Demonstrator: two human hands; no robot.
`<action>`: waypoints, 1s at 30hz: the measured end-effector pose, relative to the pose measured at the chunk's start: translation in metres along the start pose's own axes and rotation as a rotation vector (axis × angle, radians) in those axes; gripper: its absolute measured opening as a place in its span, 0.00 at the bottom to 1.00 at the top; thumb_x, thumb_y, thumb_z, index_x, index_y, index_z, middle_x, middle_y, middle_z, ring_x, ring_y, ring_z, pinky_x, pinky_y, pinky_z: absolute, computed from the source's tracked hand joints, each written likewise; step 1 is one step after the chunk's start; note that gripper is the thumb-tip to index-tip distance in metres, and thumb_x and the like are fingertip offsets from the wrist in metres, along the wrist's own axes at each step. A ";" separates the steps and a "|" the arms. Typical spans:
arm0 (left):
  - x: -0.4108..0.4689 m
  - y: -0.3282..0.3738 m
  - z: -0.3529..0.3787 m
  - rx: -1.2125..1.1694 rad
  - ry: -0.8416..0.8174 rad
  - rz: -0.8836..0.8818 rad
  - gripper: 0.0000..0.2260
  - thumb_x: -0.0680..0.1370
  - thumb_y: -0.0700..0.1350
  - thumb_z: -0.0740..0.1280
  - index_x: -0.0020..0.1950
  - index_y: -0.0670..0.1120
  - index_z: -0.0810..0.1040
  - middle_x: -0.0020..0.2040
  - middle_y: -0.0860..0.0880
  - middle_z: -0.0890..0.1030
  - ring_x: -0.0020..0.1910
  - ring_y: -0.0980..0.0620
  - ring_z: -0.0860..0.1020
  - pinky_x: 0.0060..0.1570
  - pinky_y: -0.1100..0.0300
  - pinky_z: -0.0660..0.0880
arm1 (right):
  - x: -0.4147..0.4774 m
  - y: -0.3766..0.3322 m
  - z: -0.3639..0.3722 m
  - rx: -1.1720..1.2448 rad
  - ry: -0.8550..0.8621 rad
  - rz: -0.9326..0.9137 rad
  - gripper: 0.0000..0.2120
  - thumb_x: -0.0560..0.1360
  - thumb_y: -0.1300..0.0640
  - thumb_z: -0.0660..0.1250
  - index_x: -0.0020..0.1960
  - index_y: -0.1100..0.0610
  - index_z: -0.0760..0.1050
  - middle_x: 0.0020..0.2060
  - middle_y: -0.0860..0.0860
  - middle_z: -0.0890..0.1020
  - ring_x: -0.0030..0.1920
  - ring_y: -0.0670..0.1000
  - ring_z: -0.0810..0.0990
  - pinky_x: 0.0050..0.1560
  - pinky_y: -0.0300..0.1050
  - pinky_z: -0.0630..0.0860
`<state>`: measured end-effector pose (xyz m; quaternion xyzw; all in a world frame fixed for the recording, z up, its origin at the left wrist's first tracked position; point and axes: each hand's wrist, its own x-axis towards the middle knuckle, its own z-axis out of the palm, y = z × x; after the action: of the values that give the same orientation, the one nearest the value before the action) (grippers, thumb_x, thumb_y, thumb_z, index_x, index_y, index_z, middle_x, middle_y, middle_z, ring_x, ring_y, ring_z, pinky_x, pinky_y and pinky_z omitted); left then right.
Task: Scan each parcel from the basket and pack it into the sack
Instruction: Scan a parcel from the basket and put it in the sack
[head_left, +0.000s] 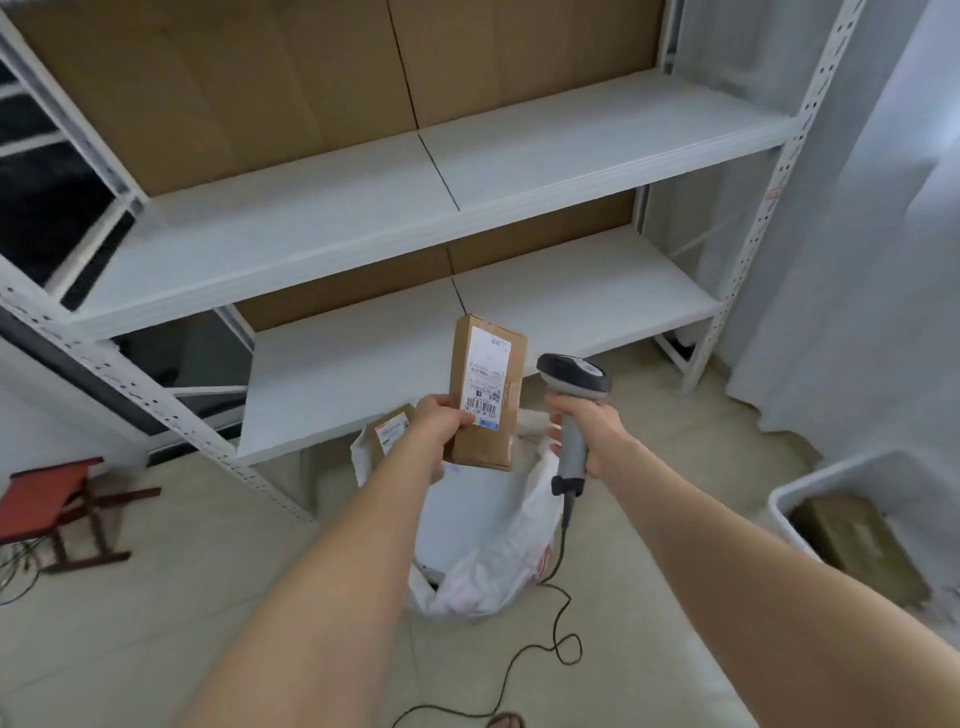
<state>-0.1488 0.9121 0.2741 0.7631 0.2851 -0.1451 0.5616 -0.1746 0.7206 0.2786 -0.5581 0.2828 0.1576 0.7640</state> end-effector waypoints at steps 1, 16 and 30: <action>0.017 -0.009 -0.010 -0.002 0.006 -0.023 0.16 0.75 0.35 0.69 0.61 0.44 0.74 0.57 0.44 0.80 0.53 0.44 0.79 0.46 0.48 0.79 | 0.010 0.008 0.014 -0.004 0.013 0.019 0.07 0.72 0.61 0.73 0.47 0.59 0.77 0.43 0.58 0.78 0.40 0.55 0.79 0.41 0.48 0.76; 0.211 -0.161 0.028 0.048 -0.028 -0.365 0.15 0.81 0.42 0.60 0.67 0.39 0.70 0.60 0.41 0.76 0.56 0.42 0.76 0.52 0.52 0.75 | 0.166 0.106 0.053 -0.005 0.155 0.167 0.14 0.75 0.62 0.70 0.58 0.64 0.75 0.46 0.59 0.74 0.41 0.56 0.74 0.40 0.48 0.72; 0.193 -0.072 0.043 0.426 -0.074 -0.089 0.16 0.78 0.37 0.60 0.65 0.40 0.74 0.55 0.40 0.77 0.54 0.40 0.77 0.55 0.50 0.75 | 0.133 0.068 0.021 0.117 0.212 0.140 0.08 0.75 0.62 0.70 0.52 0.61 0.75 0.42 0.58 0.79 0.39 0.54 0.78 0.40 0.45 0.72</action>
<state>-0.0337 0.9393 0.0999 0.8453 0.2605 -0.2546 0.3910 -0.1016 0.7529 0.1503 -0.5048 0.4088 0.1341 0.7484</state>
